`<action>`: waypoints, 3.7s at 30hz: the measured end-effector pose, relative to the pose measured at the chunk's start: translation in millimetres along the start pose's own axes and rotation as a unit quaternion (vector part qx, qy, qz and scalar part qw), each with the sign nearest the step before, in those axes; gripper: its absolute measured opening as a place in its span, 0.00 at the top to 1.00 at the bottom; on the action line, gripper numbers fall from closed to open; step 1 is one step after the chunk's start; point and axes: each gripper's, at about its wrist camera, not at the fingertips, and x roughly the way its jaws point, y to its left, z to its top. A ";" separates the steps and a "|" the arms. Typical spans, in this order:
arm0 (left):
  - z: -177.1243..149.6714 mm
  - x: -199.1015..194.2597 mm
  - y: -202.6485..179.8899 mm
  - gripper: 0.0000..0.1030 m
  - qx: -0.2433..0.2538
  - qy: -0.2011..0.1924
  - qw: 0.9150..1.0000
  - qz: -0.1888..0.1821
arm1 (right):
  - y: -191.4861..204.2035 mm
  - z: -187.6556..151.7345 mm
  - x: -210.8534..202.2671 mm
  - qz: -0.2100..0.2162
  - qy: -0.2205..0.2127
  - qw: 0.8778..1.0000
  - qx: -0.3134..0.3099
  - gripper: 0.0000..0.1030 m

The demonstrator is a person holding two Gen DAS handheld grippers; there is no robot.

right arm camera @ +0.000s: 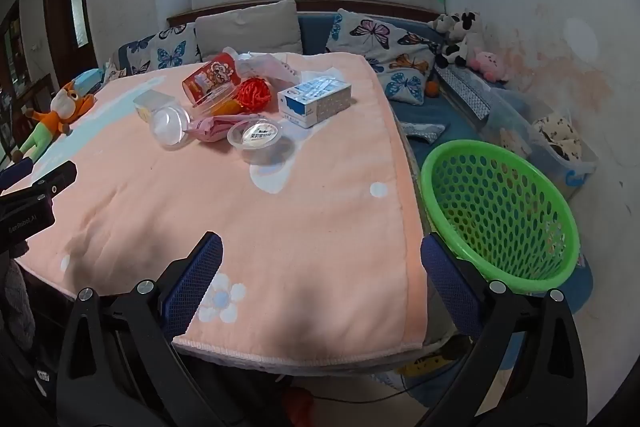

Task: Collect trash

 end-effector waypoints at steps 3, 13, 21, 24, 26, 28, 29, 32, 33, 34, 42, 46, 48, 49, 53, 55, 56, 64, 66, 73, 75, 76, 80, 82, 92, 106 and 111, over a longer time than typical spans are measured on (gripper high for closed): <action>0.4 1.4 0.6 0.06 -0.006 0.007 1.000 -0.008 | -0.1 -0.1 -0.4 -0.002 0.001 1.000 -0.003 0.05; 5.6 -2.2 -2.8 0.06 0.001 -0.001 1.000 -0.010 | 1.6 -1.0 0.1 -0.002 0.001 1.000 0.000 0.05; 3.9 -2.6 -4.4 0.06 0.001 -0.004 1.000 -0.016 | 0.8 -0.1 1.3 -0.005 0.000 1.000 0.001 0.05; 4.1 -2.7 -4.3 0.06 0.001 -0.004 1.000 -0.017 | -2.5 -0.4 -1.6 -0.006 -0.003 1.000 0.001 0.05; 4.4 -2.6 -4.4 0.06 0.002 -0.003 1.000 -0.016 | -3.1 -0.7 -3.4 -0.007 -0.004 1.000 0.002 0.05; 4.6 -2.3 -5.3 0.06 0.001 -0.003 1.000 -0.016 | -3.5 -1.5 -3.5 -0.007 -0.004 1.000 0.003 0.05; 4.6 -2.2 -5.4 0.06 0.001 -0.003 1.000 -0.015 | -2.7 -2.0 -5.0 -0.008 -0.004 1.000 0.003 0.05; 5.6 -2.7 -6.5 0.06 0.000 -0.003 1.000 -0.015 | -3.5 -2.6 -5.6 -0.008 -0.005 1.000 0.003 0.05; 5.8 -2.9 -7.1 0.06 0.001 -0.004 1.000 -0.015 | -3.3 -2.6 -5.6 -0.009 -0.005 1.000 0.003 0.05; 5.6 -3.0 -7.4 0.06 0.001 -0.004 1.000 -0.015 | -3.9 -2.8 -6.5 -0.009 -0.006 1.000 0.004 0.05; 4.1 -5.4 -13.6 0.06 0.001 -0.002 1.000 -0.021 | -8.7 -5.2 -11.5 -0.015 -0.010 1.000 0.007 0.05; 5.0 -9.2 -16.4 0.06 0.005 -0.007 1.000 -0.023 | -10.3 -5.9 -12.8 -0.017 -0.010 1.000 0.010 0.05; 5.3 -10.9 -18.0 0.06 0.006 -0.008 1.000 -0.024 | -10.2 -5.9 -13.1 -0.017 -0.010 1.000 0.011 0.05; 5.6 -11.1 -18.5 0.06 0.006 -0.009 1.000 -0.025 | -9.9 -5.8 -13.2 -0.018 -0.010 1.000 0.011 0.05; 6.7 -13.1 -20.9 0.06 0.008 -0.011 1.000 -0.028 | -9.0 -5.2 -14.1 -0.019 -0.012 1.000 0.010 0.05; 7.2 -13.5 -21.9 0.06 0.009 -0.011 0.999 -0.029 | -9.1 -5.4 -13.8 -0.019 -0.012 1.000 0.010 0.05; 7.8 -13.5 -22.5 0.06 0.010 -0.011 0.999 -0.030 | -9.0 -5.6 -13.6 -0.018 -0.012 1.000 0.010 0.05; 9.2 -13.9 -26.1 0.06 0.013 -0.011 0.999 -0.035 | -8.7 -5.7 -13.6 -0.019 -0.012 1.000 0.010 0.05; 9.3 -13.6 -26.6 0.06 0.013 -0.010 0.999 -0.036 | -8.9 -5.7 -13.5 -0.019 -0.011 1.000 0.010 0.05; 10.3 -14.5 -30.8 0.06 0.016 -0.013 0.999 -0.037 | -10.0 -5.6 -13.8 -0.020 -0.013 1.000 0.011 0.05; 10.5 -14.8 -32.3 0.06 0.017 -0.014 0.999 -0.038 | -10.5 -5.2 -14.0 -0.019 -0.013 1.000 0.012 0.05; 10.9 -14.7 -32.7 0.06 0.018 -0.014 0.999 -0.039 | -10.5 -5.4 -13.9 -0.020 -0.013 1.000 0.011 0.05; 11.4 -14.8 -34.1 0.06 0.019 -0.013 0.999 -0.040 | -11.4 -4.2 -14.1 -0.020 -0.015 1.000 0.012 0.05; 11.9 -14.0 -33.8 0.06 0.020 -0.013 0.999 -0.040 | -11.8 -3.3 -13.3 -0.020 -0.015 1.000 0.013 0.05; 14.9 -11.9 -35.3 0.06 0.018 -0.013 0.999 -0.041 | -13.9 -2.0 -11.7 -0.023 -0.014 1.000 0.011 0.07; 27.7 4.0 -27.7 0.06 0.017 -0.009 0.999 -0.036 | -16.8 10.8 -2.5 -0.019 -0.015 1.000 0.004 0.07; 34.3 10.6 -22.3 0.06 0.014 -0.010 0.999 -0.032 | -14.8 21.9 5.9 -0.016 -0.016 1.000 -0.004 0.08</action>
